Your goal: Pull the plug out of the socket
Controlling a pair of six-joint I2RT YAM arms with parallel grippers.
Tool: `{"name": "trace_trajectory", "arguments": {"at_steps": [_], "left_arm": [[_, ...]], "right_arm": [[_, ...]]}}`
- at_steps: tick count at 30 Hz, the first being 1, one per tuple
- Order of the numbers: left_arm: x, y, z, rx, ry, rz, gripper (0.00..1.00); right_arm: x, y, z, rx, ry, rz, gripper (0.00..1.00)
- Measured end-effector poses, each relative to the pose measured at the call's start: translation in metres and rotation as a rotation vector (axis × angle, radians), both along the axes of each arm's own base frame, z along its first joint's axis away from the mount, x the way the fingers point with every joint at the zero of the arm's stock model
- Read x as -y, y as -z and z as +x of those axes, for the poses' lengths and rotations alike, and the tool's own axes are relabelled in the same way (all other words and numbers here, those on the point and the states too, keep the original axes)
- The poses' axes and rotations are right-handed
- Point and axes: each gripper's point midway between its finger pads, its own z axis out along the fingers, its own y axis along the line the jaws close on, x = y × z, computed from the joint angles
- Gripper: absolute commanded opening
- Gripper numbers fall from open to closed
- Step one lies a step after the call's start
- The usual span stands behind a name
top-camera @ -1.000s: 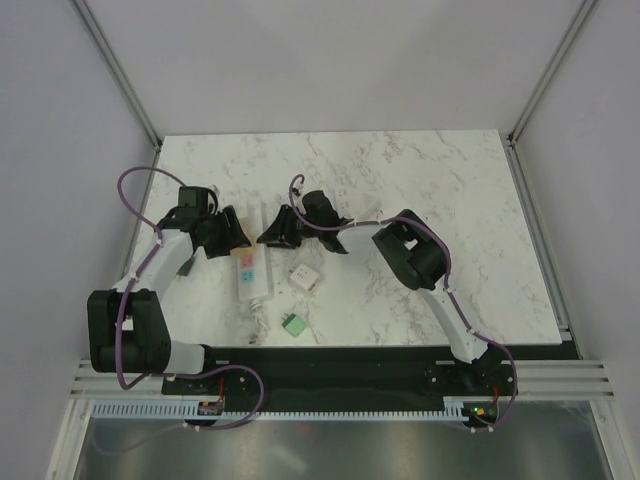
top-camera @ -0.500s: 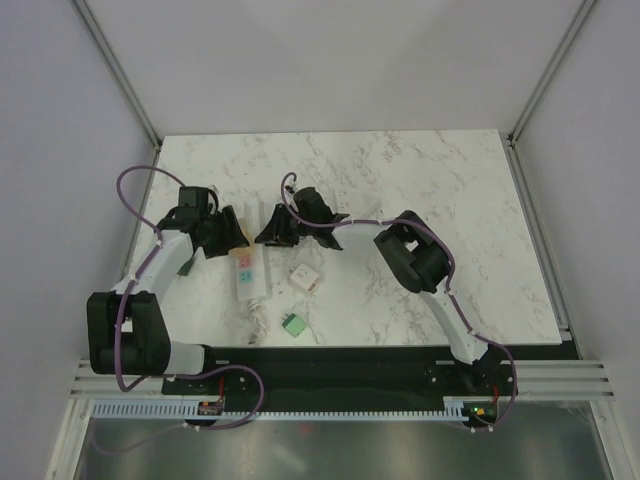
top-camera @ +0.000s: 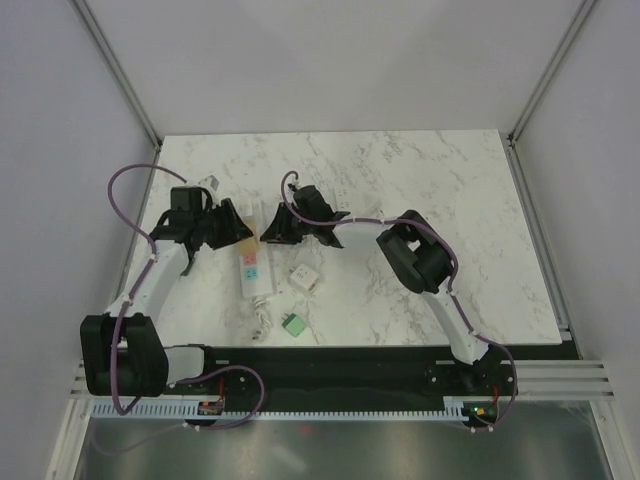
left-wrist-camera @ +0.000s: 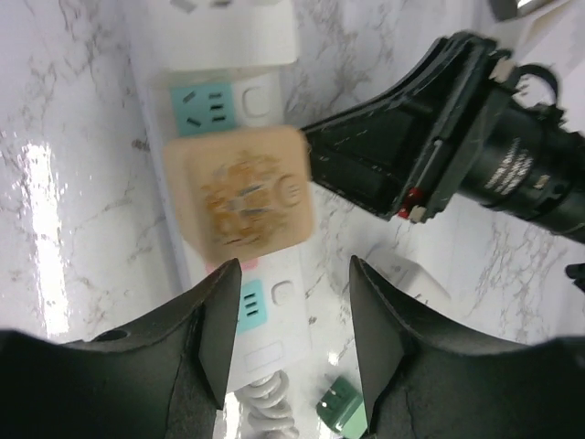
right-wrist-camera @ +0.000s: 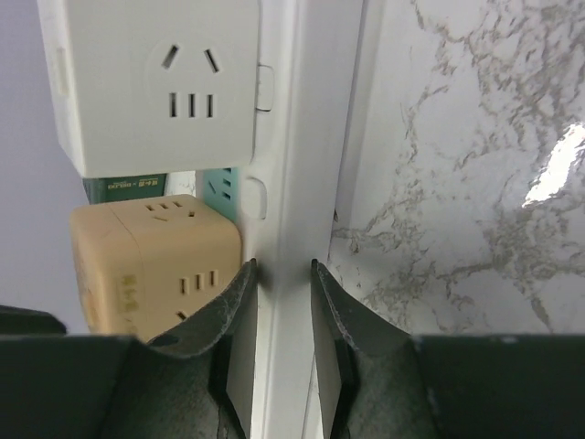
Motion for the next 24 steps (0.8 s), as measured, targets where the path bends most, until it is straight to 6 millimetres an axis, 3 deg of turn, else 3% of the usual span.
{"name": "trace_trajectory", "arguments": {"at_steps": [4, 11, 12, 13, 15, 16, 19, 24], "left_arm": [[-0.002, -0.021, 0.008, 0.095, -0.009, 0.011, 0.02], [-0.013, -0.013, 0.009, 0.073, -0.056, 0.065, 0.05], [-0.014, -0.01, 0.009, 0.062, -0.061, 0.072, 0.12], [-0.015, -0.007, 0.009, 0.046, -0.063, 0.077, 0.31], [-0.016, -0.002, 0.009, 0.029, -0.06, 0.086, 0.53], [-0.016, 0.0, 0.008, 0.023, -0.057, 0.089, 0.7], [-0.016, 0.002, 0.007, 0.014, -0.059, 0.111, 0.86], [-0.011, 0.006, 0.003, -0.007, -0.047, 0.159, 0.9]], "right_arm": [[0.001, 0.0, 0.002, 0.004, 0.008, -0.003, 0.0], [0.001, -0.001, 0.002, 0.003, 0.009, -0.004, 0.0], [0.001, -0.001, 0.002, 0.003, 0.008, -0.004, 0.0], [0.001, -0.001, 0.001, 0.002, 0.007, -0.003, 0.0], [0.001, -0.002, 0.001, 0.002, 0.006, -0.001, 0.0], [0.001, -0.002, 0.001, 0.003, 0.005, 0.0, 0.0], [0.001, -0.003, 0.001, 0.002, 0.001, 0.01, 0.0], [0.001, -0.004, 0.001, 0.001, -0.005, 0.024, 0.0]]}}
